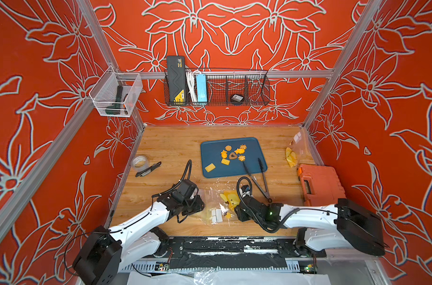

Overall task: Put the cookies into a resealable bag to prevent moisture
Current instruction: Pick up the ziploc bag from the center of the board.

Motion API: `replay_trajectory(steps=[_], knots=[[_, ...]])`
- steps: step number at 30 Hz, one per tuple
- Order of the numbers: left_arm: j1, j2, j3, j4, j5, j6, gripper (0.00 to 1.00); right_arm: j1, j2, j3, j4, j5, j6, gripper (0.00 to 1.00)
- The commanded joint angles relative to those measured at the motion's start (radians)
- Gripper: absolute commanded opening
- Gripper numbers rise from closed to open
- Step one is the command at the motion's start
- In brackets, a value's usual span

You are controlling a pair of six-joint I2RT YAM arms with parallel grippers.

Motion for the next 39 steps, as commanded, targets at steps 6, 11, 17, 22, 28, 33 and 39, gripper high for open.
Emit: replay_trajectory(steps=[6,11,17,22,28,33,39], knots=[[-0.004,0.013,-0.033,0.085,0.093,-0.030,0.40,-0.008,0.023,-0.057,-0.079,-0.015,0.054,0.53],[-0.004,0.014,-0.038,0.118,0.140,-0.055,0.53,-0.015,0.023,-0.068,-0.069,-0.019,0.074,0.53],[-0.004,-0.013,-0.053,0.185,0.197,-0.115,0.39,-0.022,0.013,-0.075,-0.065,-0.014,0.094,0.53],[-0.007,-0.083,-0.084,0.236,0.215,-0.183,0.30,-0.035,-0.006,-0.104,-0.034,-0.003,0.155,0.47],[-0.023,-0.117,-0.145,0.301,0.216,-0.248,0.34,-0.057,0.017,-0.137,0.053,-0.038,0.220,0.31],[-0.042,-0.135,-0.170,0.316,0.200,-0.274,0.34,-0.068,0.050,-0.131,0.087,-0.057,0.235,0.15],[-0.063,-0.164,-0.188,0.314,0.173,-0.300,0.32,-0.073,0.047,-0.153,0.095,-0.051,0.276,0.00]])
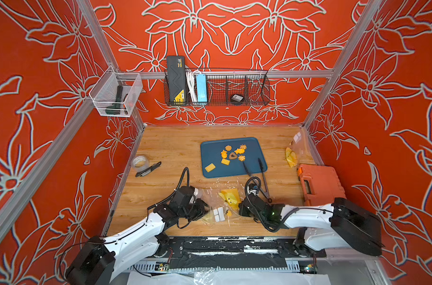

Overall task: Put the cookies into a resealable bag to prevent moisture
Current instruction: Pick up the ziploc bag from the center of the board.

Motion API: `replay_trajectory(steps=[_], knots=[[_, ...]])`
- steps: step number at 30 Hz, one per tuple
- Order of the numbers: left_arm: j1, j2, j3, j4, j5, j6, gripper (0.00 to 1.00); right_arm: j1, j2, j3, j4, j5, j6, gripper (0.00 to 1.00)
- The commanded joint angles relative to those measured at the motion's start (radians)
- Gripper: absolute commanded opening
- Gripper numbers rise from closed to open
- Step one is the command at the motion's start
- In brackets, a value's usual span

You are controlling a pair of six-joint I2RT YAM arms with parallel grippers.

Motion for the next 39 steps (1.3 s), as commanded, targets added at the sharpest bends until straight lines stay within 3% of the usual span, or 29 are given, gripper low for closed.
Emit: replay_trajectory(steps=[1,16,26,34,39], knots=[[-0.012,-0.026,-0.011,0.024,-0.023,-0.034,0.32,-0.008,0.022,-0.064,-0.117,-0.019,0.051,0.00],[-0.075,0.009,0.008,0.134,-0.034,-0.084,0.19,-0.034,-0.147,-0.125,-0.172,0.055,0.133,0.00],[-0.146,0.051,0.006,0.178,-0.051,-0.107,0.18,-0.043,-0.163,-0.145,-0.152,0.068,0.211,0.00],[-0.153,0.021,0.012,0.137,-0.079,-0.107,0.12,-0.045,-0.145,-0.153,-0.149,0.071,0.229,0.00],[-0.153,0.014,0.024,0.114,-0.092,-0.093,0.04,-0.045,-0.145,-0.147,-0.160,0.072,0.216,0.00]])
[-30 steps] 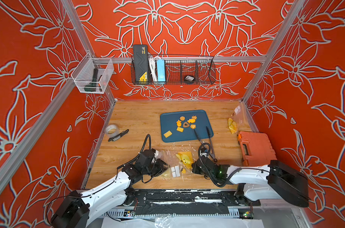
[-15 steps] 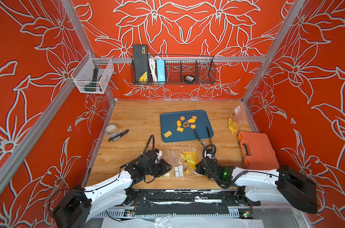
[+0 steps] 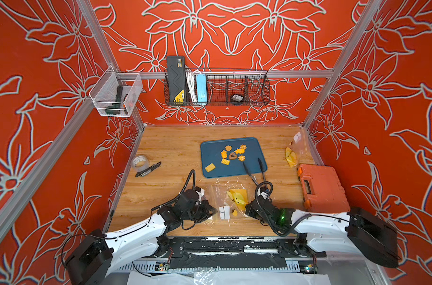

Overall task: Put the cookies into a resealable bag to prevent moisture
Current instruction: Pick up the ziploc bag from the center of the board, then pick up the clamp from the center of the board.

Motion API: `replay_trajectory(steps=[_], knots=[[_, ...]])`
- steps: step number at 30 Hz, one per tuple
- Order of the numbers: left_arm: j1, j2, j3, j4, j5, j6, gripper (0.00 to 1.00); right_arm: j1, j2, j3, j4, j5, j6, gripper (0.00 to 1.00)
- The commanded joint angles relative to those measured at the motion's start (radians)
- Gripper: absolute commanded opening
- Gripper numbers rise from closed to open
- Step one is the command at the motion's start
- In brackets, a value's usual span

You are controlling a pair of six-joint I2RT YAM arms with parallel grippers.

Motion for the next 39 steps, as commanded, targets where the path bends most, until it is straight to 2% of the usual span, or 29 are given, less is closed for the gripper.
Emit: replay_trajectory(steps=[1,4,6,9,11,14,16,18,21,25,27,29,32,39], knots=[[-0.004,-0.012,0.039,-0.049,-0.032,0.017,0.01,-0.008,0.021,-0.030,-0.121,0.034,0.012,0.00],[-0.002,-0.005,0.098,-0.122,-0.067,0.071,0.00,-0.008,0.007,-0.017,-0.134,0.034,-0.035,0.00],[-0.002,0.000,0.156,-0.178,-0.097,0.115,0.00,-0.008,-0.019,0.009,-0.152,0.040,-0.105,0.14],[0.000,0.030,0.302,-0.328,-0.168,0.209,0.00,-0.008,-0.089,0.101,-0.265,0.081,-0.246,0.55],[0.003,0.083,0.452,-0.492,-0.250,0.297,0.00,-0.008,-0.150,0.170,-0.353,0.112,-0.348,0.98],[0.041,0.208,0.687,-0.744,-0.360,0.421,0.00,-0.011,-0.229,0.236,-0.468,0.180,-0.464,0.99],[0.083,0.281,0.827,-0.876,-0.420,0.498,0.00,-0.030,-0.277,0.236,-0.473,0.159,-0.584,0.99],[0.129,0.328,0.941,-0.965,-0.483,0.584,0.00,-0.096,-0.297,0.255,-0.521,0.128,-0.640,0.99],[0.227,0.382,1.086,-1.077,-0.622,0.673,0.00,-0.247,-0.244,0.344,-0.681,0.065,-0.712,0.99],[0.391,0.470,1.240,-1.209,-0.876,0.720,0.00,-0.367,-0.126,0.462,-0.831,0.055,-0.820,0.97],[0.423,0.528,1.299,-1.277,-1.095,0.697,0.00,-0.413,-0.069,0.506,-0.869,0.011,-0.863,0.98],[0.453,0.559,1.323,-1.281,-1.209,0.692,0.00,-0.442,-0.027,0.534,-0.896,-0.018,-0.888,0.98],[0.487,0.613,1.344,-1.238,-1.182,0.697,0.00,-0.478,0.013,0.545,-0.891,-0.064,-0.918,0.98],[0.447,0.772,1.327,-1.049,-0.722,0.795,0.00,-0.526,0.075,0.516,-0.764,-0.211,-0.978,0.97]])
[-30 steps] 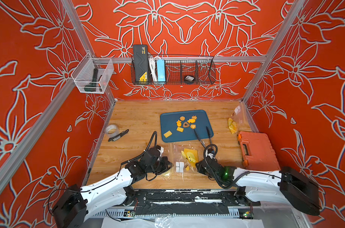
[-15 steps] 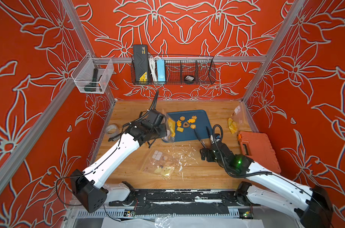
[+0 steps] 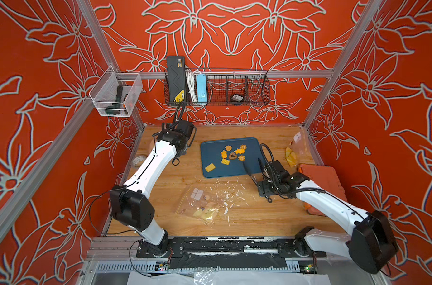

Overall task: Put the cookies into a resealable bag to prevent moisture
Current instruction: Pick up the clamp from the center of the board.

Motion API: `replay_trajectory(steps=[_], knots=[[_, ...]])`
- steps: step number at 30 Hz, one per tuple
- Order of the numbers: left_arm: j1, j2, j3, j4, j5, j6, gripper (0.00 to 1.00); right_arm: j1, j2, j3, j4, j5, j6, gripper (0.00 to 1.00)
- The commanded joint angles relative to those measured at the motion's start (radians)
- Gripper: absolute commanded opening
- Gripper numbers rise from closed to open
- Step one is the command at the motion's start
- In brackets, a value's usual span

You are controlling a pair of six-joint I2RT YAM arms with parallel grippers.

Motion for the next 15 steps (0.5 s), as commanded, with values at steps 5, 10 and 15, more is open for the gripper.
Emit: replay_trajectory(steps=[5,10,15], knots=[[-0.018,0.055,-0.049,0.227,0.391,0.076,0.00,-0.021,0.084,-0.018,0.136,-0.062,-0.058,0.89],[-0.016,0.077,-0.089,0.324,0.517,0.074,0.00,-0.037,0.133,-0.033,0.207,-0.018,-0.050,0.81],[-0.015,0.080,-0.154,0.395,0.595,0.091,0.00,-0.072,0.184,-0.044,0.257,-0.041,-0.035,0.77]])
